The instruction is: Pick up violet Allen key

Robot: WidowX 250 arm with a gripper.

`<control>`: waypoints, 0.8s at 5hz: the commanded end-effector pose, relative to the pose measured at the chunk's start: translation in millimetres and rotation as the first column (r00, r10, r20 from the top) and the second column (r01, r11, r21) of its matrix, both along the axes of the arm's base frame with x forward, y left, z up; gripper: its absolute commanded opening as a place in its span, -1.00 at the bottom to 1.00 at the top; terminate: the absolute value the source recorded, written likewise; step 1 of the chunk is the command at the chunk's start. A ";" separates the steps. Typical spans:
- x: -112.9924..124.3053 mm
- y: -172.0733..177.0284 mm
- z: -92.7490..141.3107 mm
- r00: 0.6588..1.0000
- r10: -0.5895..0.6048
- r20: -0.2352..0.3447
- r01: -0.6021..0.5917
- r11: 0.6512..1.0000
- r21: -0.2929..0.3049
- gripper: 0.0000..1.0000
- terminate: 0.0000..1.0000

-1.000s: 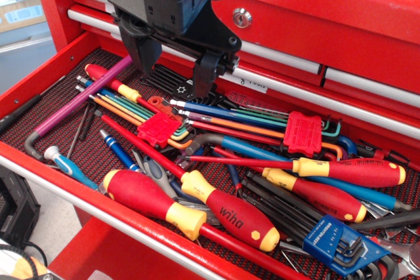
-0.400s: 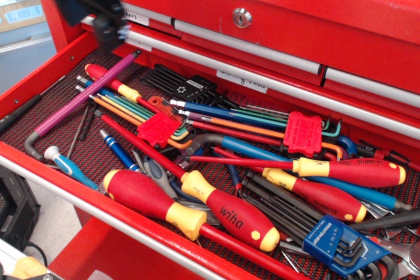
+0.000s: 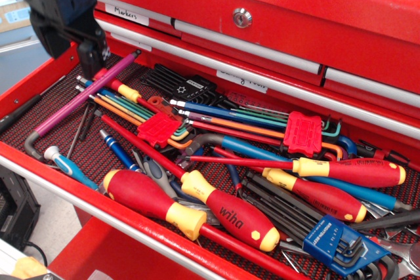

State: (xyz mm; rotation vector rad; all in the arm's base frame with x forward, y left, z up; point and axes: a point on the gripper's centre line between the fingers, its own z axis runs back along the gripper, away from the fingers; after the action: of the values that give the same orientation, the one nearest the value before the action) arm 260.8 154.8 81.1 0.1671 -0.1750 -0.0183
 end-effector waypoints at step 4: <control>-4.6 49.4 -57.6 0.999 0.030 0.017 -0.030 0.999 -0.030 1.00 -1.00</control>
State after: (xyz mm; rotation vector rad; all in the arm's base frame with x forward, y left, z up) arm 255.5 198.6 12.3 0.1126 -0.1748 0.0330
